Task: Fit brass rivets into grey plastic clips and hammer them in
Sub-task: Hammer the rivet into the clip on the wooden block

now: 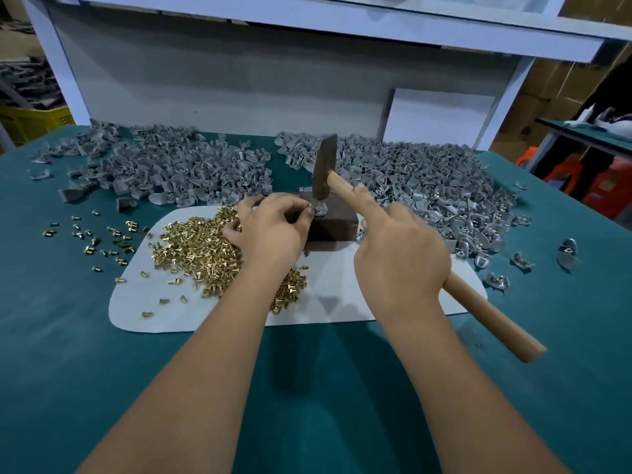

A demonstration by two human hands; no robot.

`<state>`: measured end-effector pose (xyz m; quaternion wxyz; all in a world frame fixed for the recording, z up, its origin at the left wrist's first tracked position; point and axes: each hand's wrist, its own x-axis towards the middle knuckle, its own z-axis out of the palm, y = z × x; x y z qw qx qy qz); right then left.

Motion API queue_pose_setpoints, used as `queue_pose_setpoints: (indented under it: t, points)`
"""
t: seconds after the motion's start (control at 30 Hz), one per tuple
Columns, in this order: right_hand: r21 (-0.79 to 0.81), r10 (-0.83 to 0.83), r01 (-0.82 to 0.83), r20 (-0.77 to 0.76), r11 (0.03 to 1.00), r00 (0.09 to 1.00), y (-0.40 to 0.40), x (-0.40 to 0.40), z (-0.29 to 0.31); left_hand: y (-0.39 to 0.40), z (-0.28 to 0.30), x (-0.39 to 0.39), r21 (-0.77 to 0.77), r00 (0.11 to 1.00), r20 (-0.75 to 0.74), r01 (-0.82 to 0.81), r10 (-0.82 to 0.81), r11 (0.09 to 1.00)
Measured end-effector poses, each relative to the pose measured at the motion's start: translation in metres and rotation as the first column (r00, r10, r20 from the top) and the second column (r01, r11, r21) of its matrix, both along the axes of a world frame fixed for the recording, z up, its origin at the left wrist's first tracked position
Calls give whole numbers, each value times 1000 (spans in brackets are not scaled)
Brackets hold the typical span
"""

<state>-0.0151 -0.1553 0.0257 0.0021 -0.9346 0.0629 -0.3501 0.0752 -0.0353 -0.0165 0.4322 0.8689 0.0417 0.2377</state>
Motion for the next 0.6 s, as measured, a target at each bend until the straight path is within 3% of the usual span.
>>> queue_pose_setpoints:
  t: [0.07,0.23,0.33,0.43,0.6]
  points:
    - [6,-5,5,74,1000,997,1,0,1,-1,0,1,-2,1000,-4,-6,6,1000]
    - [-8,2,-2,-24,1000,1000,-3,4,-4,0,0,-1,-11,1000,16,17,-16,1000]
    - [34,1,-4,77,999,997,-5,2,-4,-1,0,-1,0,1000,13,-7,7,1000]
    - [-6,7,-7,-33,1000,999,-5,6,-7,0,-3,0,4,1000,2,18,-18,1000]
    - [131,10,-15,43,991,999,-4,5,-4,-3,-2,1,11,1000,3,-17,17,1000]
